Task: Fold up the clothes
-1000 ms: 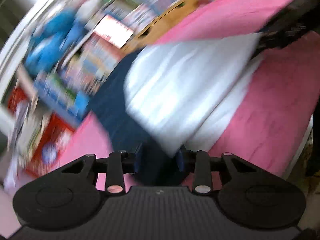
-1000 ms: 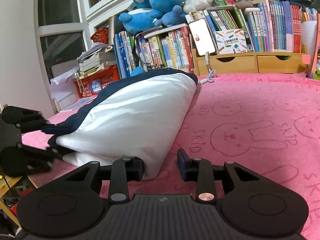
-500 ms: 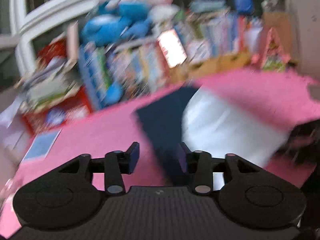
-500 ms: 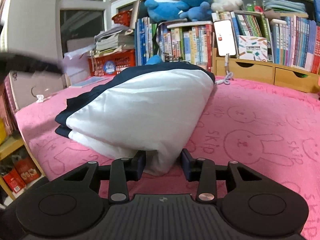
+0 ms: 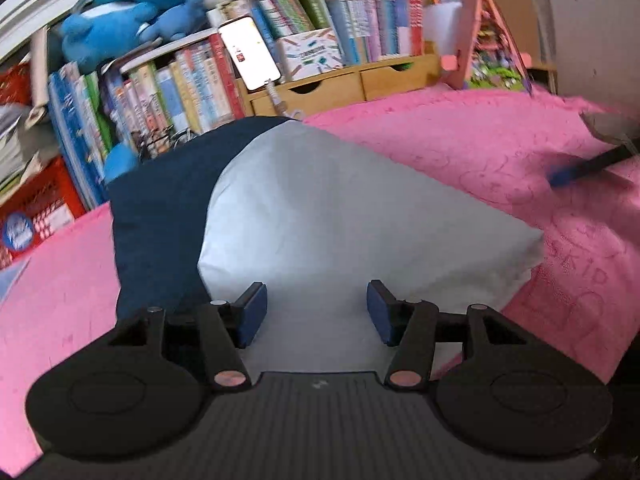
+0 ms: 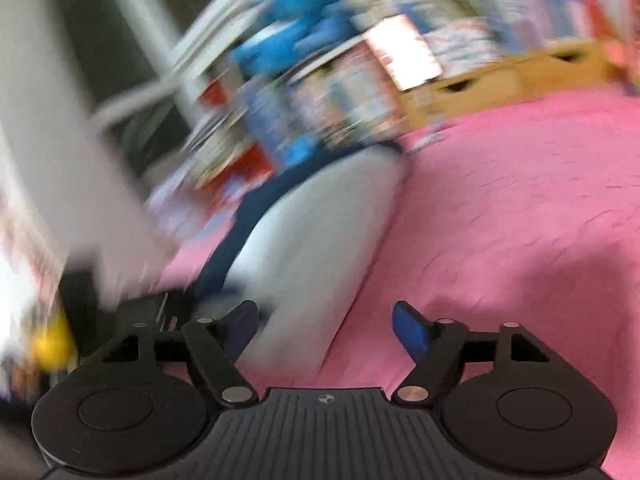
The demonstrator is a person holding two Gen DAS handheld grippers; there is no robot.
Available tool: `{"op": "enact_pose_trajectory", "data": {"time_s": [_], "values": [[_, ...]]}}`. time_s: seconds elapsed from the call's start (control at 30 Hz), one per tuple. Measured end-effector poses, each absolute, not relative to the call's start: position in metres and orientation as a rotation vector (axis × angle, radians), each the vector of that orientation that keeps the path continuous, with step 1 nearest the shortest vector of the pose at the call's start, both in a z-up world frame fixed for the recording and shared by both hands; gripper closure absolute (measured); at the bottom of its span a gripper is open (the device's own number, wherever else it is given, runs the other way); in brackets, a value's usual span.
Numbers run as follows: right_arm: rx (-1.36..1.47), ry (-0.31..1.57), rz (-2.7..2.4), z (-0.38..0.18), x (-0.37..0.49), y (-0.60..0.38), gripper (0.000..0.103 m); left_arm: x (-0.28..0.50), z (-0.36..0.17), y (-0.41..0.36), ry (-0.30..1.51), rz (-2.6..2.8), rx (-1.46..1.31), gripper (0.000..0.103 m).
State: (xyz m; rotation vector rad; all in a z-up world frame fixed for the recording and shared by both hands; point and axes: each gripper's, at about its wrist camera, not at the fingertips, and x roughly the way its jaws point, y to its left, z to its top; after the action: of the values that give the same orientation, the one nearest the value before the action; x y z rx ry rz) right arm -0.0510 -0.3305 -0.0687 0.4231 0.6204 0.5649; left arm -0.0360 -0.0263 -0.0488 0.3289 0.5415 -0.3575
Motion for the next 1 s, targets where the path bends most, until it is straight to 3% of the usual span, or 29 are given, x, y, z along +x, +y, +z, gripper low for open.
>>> {"op": "enact_pose_trajectory", "data": {"time_s": [0.13,0.2,0.23,0.27,0.53,0.6,0.67,0.73,0.8,1.0], "values": [[0.510,0.699,0.523,-0.063,0.040,-0.315,0.028,-0.038,-0.049,-0.023,0.522,-0.353,0.296,0.048],[0.524,0.765,0.507,-0.066,0.090,-0.297,0.043,-0.039,-0.050,-0.021,0.512,-0.356,0.269,0.048],[0.523,0.802,0.490,-0.068,0.116,-0.286,0.058,-0.038,-0.052,-0.019,0.500,-0.358,0.256,0.048],[0.523,0.835,0.466,-0.070,0.143,-0.275,0.062,-0.039,-0.053,-0.018,0.494,-0.358,0.242,0.048],[0.381,0.835,0.083,-0.069,0.262,-0.251,0.064,-0.043,-0.056,-0.015,0.472,-0.352,0.195,0.048],[0.442,0.777,0.136,-0.059,0.248,-0.262,0.063,-0.043,-0.056,-0.015,0.471,-0.355,0.190,0.048],[0.456,0.732,0.274,-0.048,0.218,-0.262,0.051,-0.043,-0.057,-0.014,0.471,-0.361,0.181,0.048],[0.390,0.693,0.395,-0.039,0.179,-0.254,0.046,-0.042,-0.057,-0.010,0.479,-0.386,0.158,0.048],[0.308,0.660,0.511,-0.038,0.140,-0.240,0.046,-0.040,-0.055,-0.004,0.502,-0.430,0.120,0.038],[-0.038,0.589,0.600,-0.063,0.071,-0.184,0.040,-0.017,-0.014,0.052,0.551,-0.562,-0.305,0.034]]}}
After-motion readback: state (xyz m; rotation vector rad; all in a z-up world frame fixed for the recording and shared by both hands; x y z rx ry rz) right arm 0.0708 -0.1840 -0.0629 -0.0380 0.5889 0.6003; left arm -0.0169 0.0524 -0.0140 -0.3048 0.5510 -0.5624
